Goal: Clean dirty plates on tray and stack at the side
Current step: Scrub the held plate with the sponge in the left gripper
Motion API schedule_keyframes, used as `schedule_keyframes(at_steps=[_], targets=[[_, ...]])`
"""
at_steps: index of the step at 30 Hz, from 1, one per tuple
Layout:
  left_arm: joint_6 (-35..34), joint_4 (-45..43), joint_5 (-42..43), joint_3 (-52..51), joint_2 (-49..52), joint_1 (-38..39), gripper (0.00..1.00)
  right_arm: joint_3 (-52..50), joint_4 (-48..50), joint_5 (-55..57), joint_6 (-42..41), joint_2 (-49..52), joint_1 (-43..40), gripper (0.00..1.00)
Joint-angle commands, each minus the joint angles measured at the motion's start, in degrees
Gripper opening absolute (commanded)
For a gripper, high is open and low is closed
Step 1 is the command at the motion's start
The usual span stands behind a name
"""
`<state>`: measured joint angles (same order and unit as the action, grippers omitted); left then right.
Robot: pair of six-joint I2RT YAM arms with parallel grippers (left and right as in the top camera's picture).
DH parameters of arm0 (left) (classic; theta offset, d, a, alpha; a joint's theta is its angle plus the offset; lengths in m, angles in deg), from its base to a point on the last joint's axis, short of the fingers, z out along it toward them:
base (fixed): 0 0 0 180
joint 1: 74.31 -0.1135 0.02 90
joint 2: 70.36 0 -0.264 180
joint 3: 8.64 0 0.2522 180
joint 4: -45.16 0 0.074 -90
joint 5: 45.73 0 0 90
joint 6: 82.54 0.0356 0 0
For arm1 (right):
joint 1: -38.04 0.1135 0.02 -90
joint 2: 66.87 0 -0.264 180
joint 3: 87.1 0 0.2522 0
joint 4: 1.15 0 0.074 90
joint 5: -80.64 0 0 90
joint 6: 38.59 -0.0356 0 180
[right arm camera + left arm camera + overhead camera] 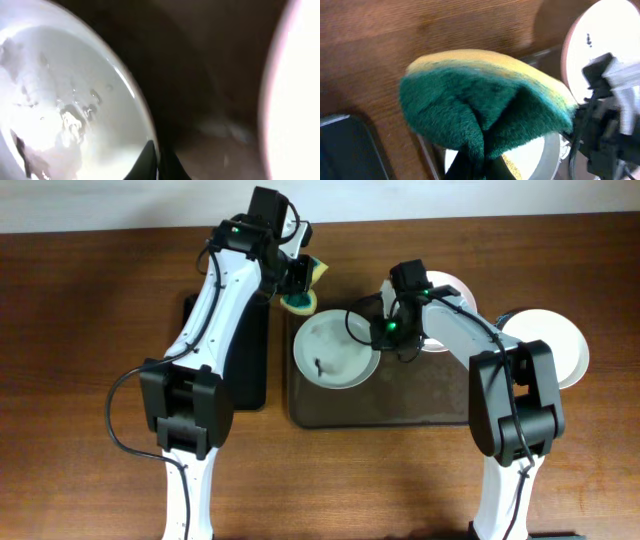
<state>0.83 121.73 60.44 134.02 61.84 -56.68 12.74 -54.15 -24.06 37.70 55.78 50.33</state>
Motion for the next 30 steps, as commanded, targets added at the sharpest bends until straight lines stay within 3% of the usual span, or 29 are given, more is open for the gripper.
schedule_keyframes(at_steps=[1, 6, 10, 14, 17, 22, 25, 27, 28, 30], targets=[[-9.4, -0.7, -9.8, -6.6, -1.8, 2.8, 0.00, -1.5, -4.7, 13.9, -18.8, 1.0, 0.1, 0.04], [-17.6, -12.9, -11.3, -21.9, -1.8, 8.1, 0.00, -2.7, -3.2, 13.9, -18.1, 1.4, 0.2, 0.04], [-28.4, -26.9, -22.1, -35.6, -1.8, 13.2, 0.00, -3.3, -2.1, 13.4, -16.5, 1.4, 0.2, 0.04], [-28.3, -33.9, -21.7, -42.0, -1.8, 17.1, 0.00, -3.3, -1.9, 13.5, -16.5, 1.4, 0.2, 0.04], [-17.2, -37.6, -9.6, -40.7, -1.8, 17.7, 0.00, -3.7, -1.5, 13.5, -16.5, 1.4, 0.2, 0.04], [-17.2, -49.4, -12.1, -40.2, -1.8, 12.9, 0.00, -4.3, -0.5, 13.4, -15.7, 1.4, 0.2, 0.04], [-18.0, -46.5, -25.6, -40.2, -1.8, 12.1, 0.00, -4.3, -0.1, 12.8, -15.0, 1.4, 0.2, 0.04], [-26.8, -40.3, -32.2, -40.2, -1.8, 12.1, 0.00, -4.6, 0.5, 12.2, -15.0, 1.4, 0.2, 0.04], [-32.9, -35.8, -32.9, -40.2, -1.9, 12.1, 0.00, -4.6, 0.5, 12.1, -14.7, 1.4, 0.2, 0.04], [-34.3, -28.8, -25.9, -40.2, -1.9, 12.6, 0.00, -4.6, 0.7, 11.7, -13.7, 1.4, 0.2, 0.04]])
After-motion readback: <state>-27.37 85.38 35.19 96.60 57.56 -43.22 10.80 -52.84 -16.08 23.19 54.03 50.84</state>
